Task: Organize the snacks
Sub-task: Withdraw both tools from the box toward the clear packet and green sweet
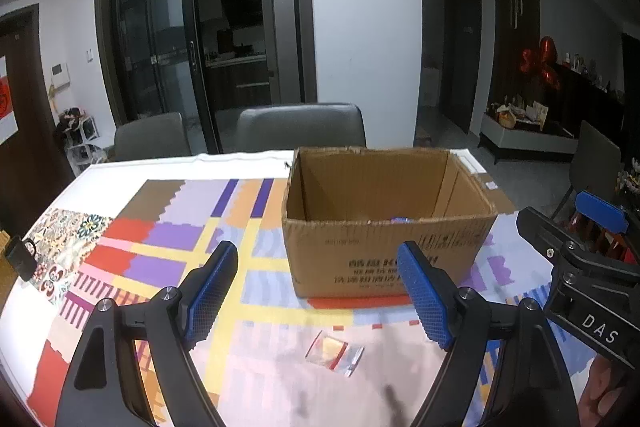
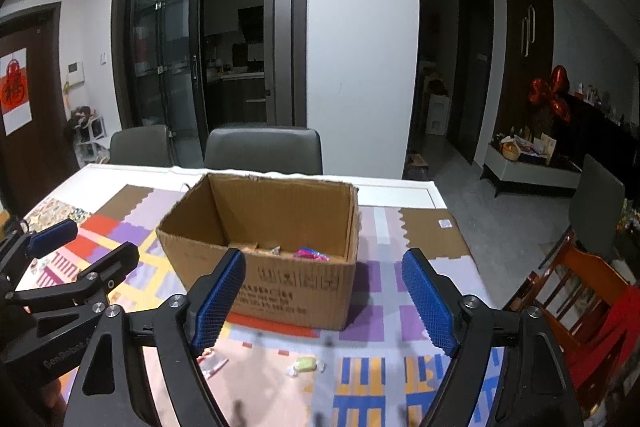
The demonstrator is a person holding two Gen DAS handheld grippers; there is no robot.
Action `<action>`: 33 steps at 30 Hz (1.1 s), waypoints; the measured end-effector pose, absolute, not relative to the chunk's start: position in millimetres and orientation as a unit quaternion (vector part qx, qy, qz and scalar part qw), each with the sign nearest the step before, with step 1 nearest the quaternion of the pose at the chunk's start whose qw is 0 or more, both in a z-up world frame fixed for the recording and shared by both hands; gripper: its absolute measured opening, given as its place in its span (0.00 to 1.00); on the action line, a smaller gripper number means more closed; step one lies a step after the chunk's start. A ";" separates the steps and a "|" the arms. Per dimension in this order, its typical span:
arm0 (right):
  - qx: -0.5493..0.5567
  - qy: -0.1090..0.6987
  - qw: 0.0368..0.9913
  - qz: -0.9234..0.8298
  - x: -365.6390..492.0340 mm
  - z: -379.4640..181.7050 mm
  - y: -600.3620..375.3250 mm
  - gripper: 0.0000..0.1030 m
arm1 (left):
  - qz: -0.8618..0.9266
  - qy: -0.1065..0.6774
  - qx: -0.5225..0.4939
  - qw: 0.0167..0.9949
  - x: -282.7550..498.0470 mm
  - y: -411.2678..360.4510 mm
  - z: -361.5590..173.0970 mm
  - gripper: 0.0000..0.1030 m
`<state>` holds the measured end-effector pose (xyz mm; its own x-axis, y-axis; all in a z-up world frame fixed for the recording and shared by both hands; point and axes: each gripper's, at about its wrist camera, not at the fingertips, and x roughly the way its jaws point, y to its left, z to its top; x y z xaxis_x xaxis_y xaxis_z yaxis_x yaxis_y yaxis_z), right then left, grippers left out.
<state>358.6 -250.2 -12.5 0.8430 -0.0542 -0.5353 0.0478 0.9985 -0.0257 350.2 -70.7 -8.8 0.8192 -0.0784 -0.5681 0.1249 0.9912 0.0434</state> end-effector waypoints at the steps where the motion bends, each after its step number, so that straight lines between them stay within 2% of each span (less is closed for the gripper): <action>1: -0.007 0.281 0.959 -0.026 358.5 -16.0 -248.9 0.80 | -0.054 0.298 0.040 0.952 350.1 -70.0 -11.5 0.79; 33: -0.026 0.352 0.936 -0.001 375.5 -104.9 -244.7 0.80 | -0.084 0.366 0.055 0.925 357.8 -68.3 -110.7 0.79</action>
<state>375.5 -244.7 -104.9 0.7520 -0.0213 -0.6588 -0.0157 0.9986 -0.0502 357.8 -68.3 -110.7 0.7184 -0.1154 -0.6860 0.1952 0.9800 0.0395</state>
